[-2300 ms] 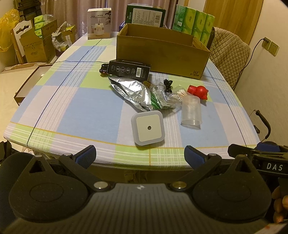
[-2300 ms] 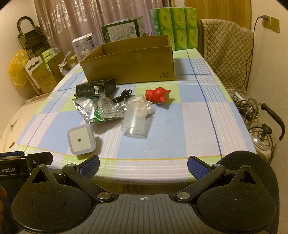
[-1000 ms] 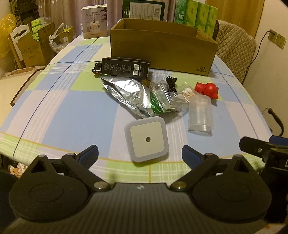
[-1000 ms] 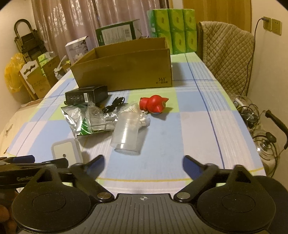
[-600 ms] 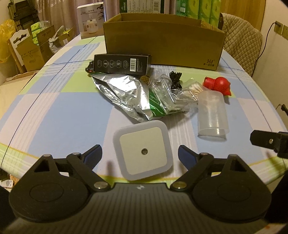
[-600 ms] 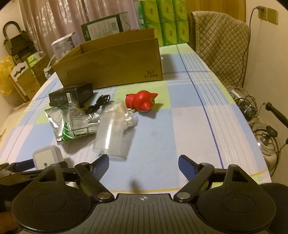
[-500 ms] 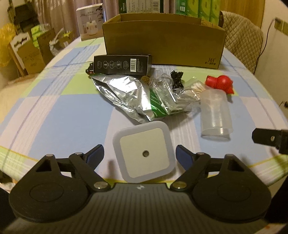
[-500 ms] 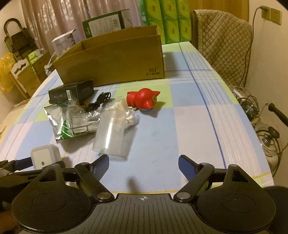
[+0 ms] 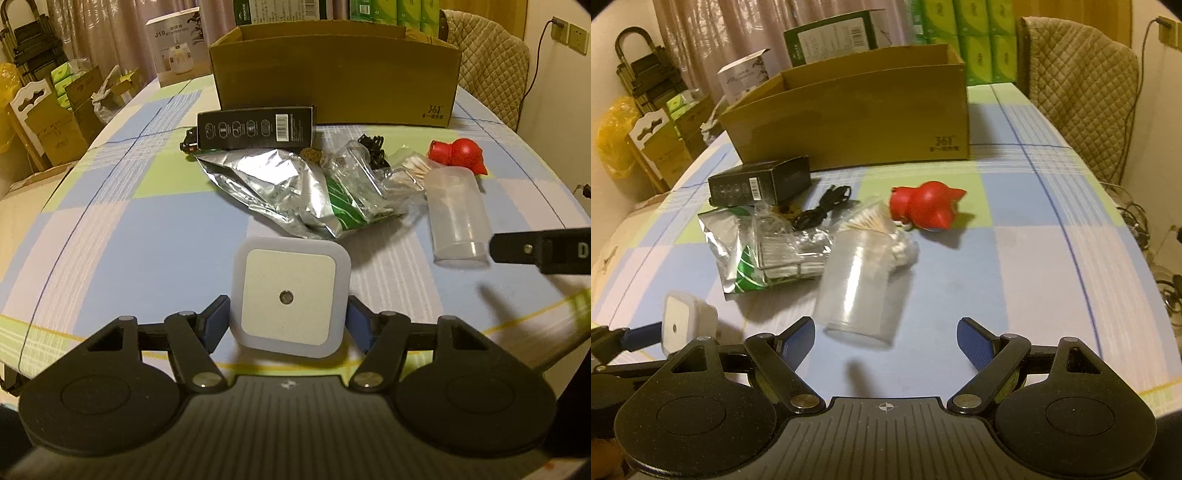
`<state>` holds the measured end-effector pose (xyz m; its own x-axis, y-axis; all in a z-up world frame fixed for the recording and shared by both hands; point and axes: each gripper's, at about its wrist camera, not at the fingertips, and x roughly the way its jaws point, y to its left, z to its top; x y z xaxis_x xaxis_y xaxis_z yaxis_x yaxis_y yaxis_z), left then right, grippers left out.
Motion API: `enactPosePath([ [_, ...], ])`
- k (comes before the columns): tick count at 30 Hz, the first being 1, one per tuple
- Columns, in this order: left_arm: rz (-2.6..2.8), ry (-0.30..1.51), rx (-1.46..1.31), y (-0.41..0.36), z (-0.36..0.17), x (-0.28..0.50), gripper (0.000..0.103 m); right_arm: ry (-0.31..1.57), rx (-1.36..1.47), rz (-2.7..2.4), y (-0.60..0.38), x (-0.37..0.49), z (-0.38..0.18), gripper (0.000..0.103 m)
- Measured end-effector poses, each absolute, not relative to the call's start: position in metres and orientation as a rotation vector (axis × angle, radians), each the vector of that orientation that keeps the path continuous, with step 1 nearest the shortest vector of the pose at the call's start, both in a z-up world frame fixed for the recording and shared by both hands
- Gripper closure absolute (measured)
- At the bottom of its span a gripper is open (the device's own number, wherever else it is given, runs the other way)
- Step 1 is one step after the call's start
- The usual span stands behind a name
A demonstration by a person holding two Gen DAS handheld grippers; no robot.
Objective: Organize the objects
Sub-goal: 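Grasp the night light with the left gripper while the right grasps the clear cup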
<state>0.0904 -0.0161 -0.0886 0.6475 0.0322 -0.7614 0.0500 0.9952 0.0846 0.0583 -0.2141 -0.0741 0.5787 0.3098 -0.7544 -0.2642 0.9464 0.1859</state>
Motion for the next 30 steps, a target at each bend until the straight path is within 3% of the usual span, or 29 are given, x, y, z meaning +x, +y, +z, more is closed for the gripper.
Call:
enactPosePath([
  [19,-0.056,0.888,0.087,0.001,-0.09,0.108,0.04,0.898,0.019,0.363,-0.187,0.083,-0.087,0.028],
  [22,-0.069,0.879,0.094,0.001,-0.09,0.11,0.032,0.9,0.027,0.355,-0.188,0.084,-0.087,0.028],
  [26,-0.092,0.861,0.098,0.001,-0.087,0.113,0.031,0.902,0.023,0.351,-0.185,0.085,-0.089,0.029],
  [30,-0.102,0.866,0.094,0.002,-0.088,0.119,0.036,0.899,0.022,0.342,-0.181,0.088,-0.09,0.042],
])
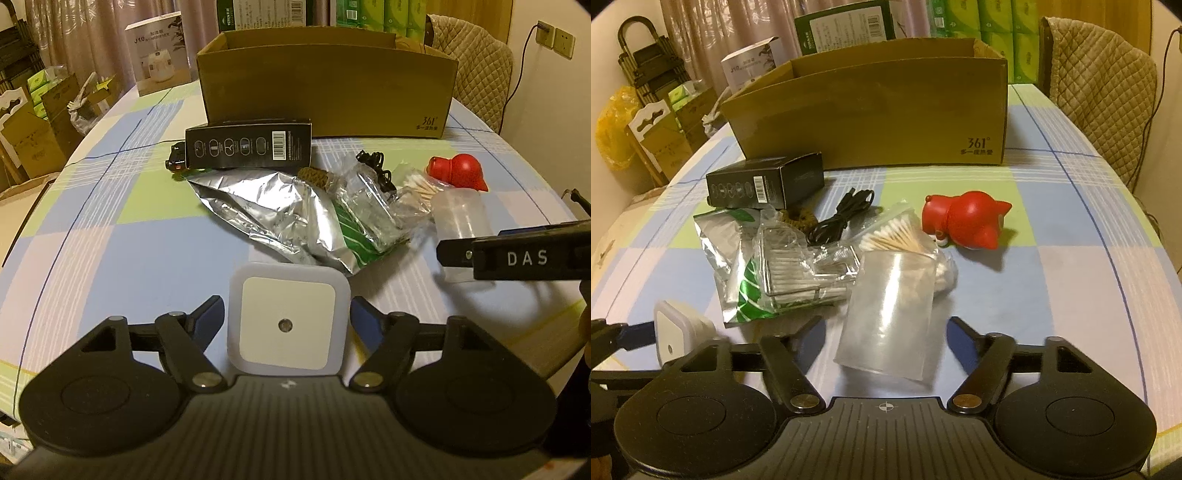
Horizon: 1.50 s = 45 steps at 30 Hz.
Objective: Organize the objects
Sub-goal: 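Grasp the night light with the left gripper while the right grasps the clear cup, then carry both items over the cardboard box and open both grippers inside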
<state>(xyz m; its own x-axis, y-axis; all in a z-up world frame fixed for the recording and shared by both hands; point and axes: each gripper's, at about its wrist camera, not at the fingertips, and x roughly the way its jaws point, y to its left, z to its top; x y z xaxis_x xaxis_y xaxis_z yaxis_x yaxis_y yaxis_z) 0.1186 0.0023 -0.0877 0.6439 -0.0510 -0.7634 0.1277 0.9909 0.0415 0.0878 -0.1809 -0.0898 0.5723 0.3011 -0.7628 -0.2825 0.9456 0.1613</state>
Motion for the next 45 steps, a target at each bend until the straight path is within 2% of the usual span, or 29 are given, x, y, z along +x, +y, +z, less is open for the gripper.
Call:
enactPosePath([
  [1,-0.106,0.87,0.093,0.002,-0.088,0.119,0.04,0.901,0.025,0.341,-0.18,0.089,-0.09,0.044],
  [6,-0.107,0.872,0.092,0.003,-0.088,0.119,0.041,0.911,0.0,0.326,-0.174,0.095,-0.094,0.052],
  [16,-0.099,0.852,0.089,0.004,-0.078,0.117,0.041,0.851,0.01,0.31,-0.182,0.084,-0.077,0.054],
  [26,-0.132,0.809,0.054,0.001,-0.045,0.128,0.041,0.756,0.038,0.321,-0.19,0.099,-0.024,0.054],
  [37,-0.148,0.672,0.014,0.003,0.033,0.215,0.041,0.576,0.077,0.316,-0.18,0.187,0.051,0.054],
  [45,-0.136,0.606,-0.041,0.012,0.056,0.301,0.041,0.565,0.108,0.302,-0.166,0.266,0.05,0.054],
])
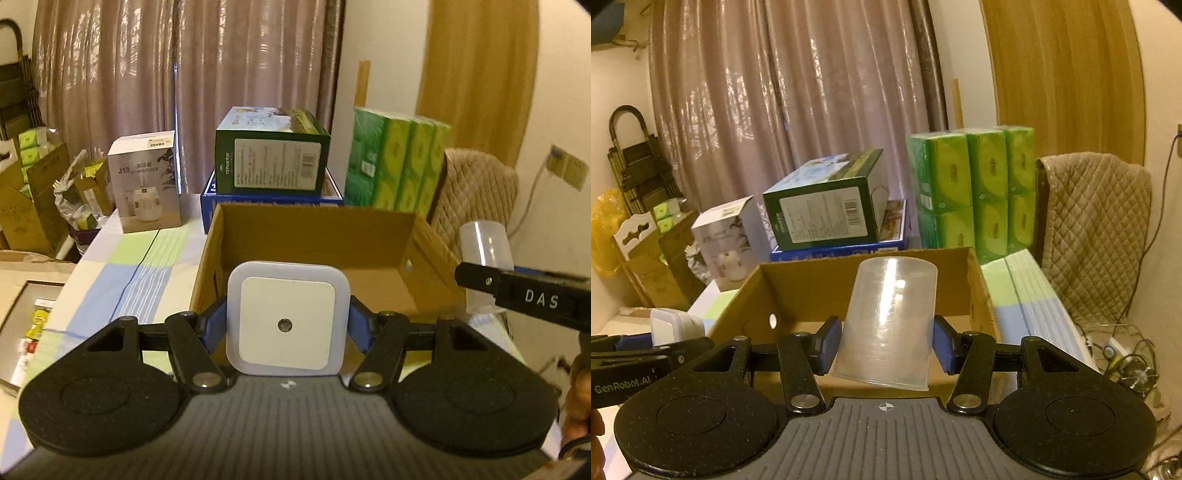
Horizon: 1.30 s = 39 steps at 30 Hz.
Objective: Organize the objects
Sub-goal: 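Carry both items over the cardboard box and open both grippers inside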
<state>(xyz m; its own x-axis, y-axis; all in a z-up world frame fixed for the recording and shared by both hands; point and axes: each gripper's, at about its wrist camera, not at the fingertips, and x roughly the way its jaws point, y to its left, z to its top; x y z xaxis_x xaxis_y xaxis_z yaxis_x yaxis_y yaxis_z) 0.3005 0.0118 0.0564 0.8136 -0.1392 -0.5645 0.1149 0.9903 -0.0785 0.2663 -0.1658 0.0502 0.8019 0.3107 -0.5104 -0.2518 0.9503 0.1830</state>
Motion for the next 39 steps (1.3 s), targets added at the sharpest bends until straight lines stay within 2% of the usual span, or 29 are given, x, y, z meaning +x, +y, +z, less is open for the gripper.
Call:
enactPosePath([
  [7,-0.124,0.621,-0.042,0.02,0.046,0.364,0.041,0.646,0.109,0.316,-0.148,0.314,0.017,0.054],
  [16,-0.143,0.694,-0.047,0.01,0.014,0.405,0.041,0.724,0.111,0.306,-0.15,0.325,-0.015,0.054],
  [18,-0.148,0.684,-0.052,0.007,0.011,0.408,0.037,0.73,0.122,0.299,-0.153,0.327,-0.017,0.054],
  [19,-0.14,0.677,-0.056,0.007,0.011,0.41,0.026,0.731,0.125,0.296,-0.155,0.328,-0.019,0.054],
  [29,-0.115,0.663,-0.098,0.022,0.021,0.405,0.026,0.716,0.192,0.325,-0.156,0.328,-0.017,0.053],
  [31,-0.115,0.66,-0.099,0.023,0.023,0.404,0.026,0.701,0.21,0.356,-0.155,0.328,-0.017,0.05],
  [33,-0.117,0.66,-0.091,0.023,0.024,0.403,0.026,0.68,0.219,0.347,-0.155,0.327,-0.015,0.031],
  [39,-0.11,0.663,-0.076,0.025,0.024,0.402,0.026,0.616,0.218,0.315,-0.164,0.323,-0.005,0.03],
])
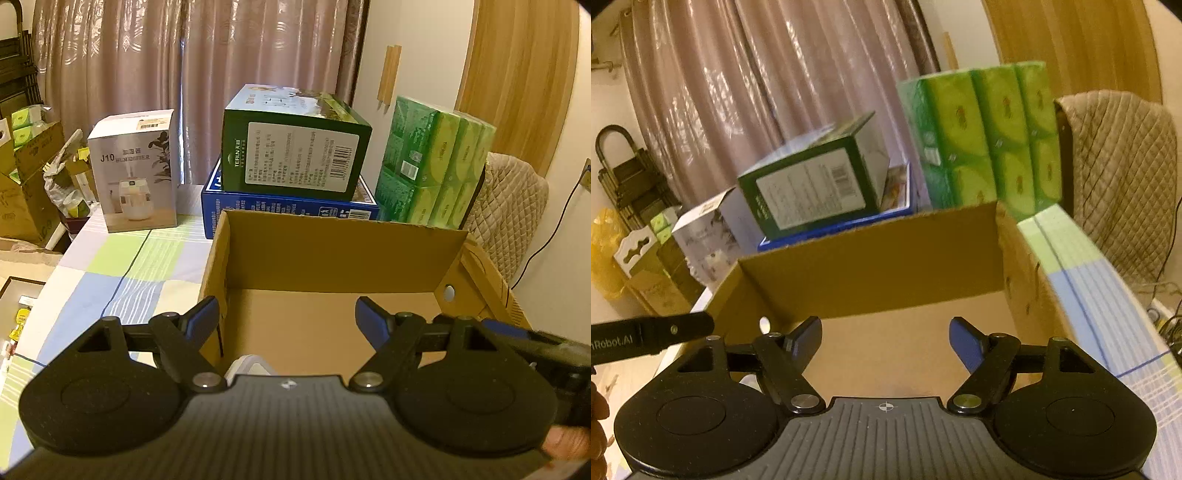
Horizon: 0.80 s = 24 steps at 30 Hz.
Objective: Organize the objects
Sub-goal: 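Carry both items over the cardboard box and open both grippers inside, then withdraw both grippers from the box back toward the remaining items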
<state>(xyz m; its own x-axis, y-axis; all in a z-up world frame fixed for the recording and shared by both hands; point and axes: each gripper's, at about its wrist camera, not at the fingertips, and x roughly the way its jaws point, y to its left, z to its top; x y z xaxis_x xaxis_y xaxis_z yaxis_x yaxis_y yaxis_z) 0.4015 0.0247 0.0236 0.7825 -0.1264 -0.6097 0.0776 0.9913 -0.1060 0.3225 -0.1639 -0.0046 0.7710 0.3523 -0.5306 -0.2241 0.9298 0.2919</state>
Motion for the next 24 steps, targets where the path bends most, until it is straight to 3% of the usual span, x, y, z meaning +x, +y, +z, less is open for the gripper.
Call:
enactPosePath([
  [15,-0.103,0.637,-0.044,0.021,0.039,0.384,0.022,0.478,0.164,0.284,-0.186,0.285,0.023,0.03],
  [24,-0.121,0.59,-0.007,0.01,0.06,0.346,0.02,0.51,0.171,0.279,-0.212,0.229,0.022,0.03],
])
